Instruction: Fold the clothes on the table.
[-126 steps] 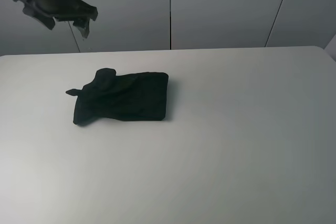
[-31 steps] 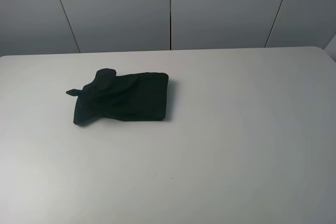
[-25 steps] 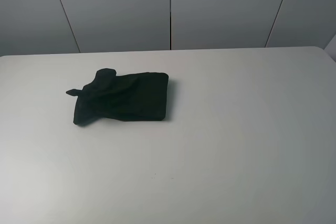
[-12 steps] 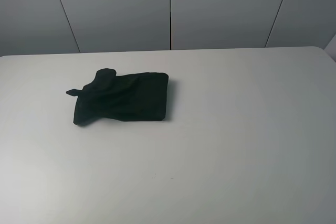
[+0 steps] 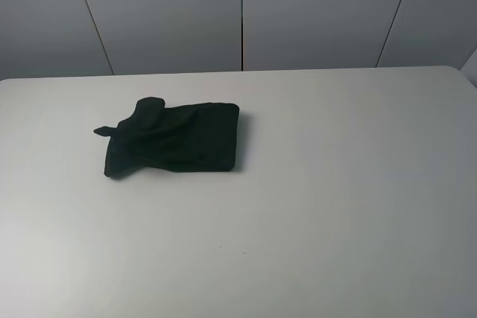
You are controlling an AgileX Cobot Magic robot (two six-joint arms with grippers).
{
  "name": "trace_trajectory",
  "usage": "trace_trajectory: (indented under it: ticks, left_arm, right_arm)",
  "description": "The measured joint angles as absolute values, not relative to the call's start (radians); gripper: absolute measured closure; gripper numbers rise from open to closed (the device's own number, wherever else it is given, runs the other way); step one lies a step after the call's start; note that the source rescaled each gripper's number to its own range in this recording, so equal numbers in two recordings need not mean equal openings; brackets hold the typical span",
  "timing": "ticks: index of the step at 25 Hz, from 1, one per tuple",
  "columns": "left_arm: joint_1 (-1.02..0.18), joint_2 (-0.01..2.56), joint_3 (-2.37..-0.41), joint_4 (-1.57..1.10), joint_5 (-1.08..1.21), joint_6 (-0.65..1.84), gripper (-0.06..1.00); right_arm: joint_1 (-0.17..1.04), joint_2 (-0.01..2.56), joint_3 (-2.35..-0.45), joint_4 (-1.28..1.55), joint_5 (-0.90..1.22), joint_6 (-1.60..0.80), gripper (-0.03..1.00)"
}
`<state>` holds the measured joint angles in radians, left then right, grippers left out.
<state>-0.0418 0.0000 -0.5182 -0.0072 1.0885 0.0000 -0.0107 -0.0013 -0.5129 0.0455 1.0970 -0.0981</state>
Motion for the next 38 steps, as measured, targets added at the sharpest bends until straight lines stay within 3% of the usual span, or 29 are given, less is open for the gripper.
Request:
trace_trajectory:
  ticks: [38]
  left_arm:
    - [-0.042, 0.000, -0.512, -0.013, 1.088, 0.000, -0.04]
  right_arm:
    - [-0.037, -0.001, -0.513, 0.093, 1.097, -0.102, -0.03]
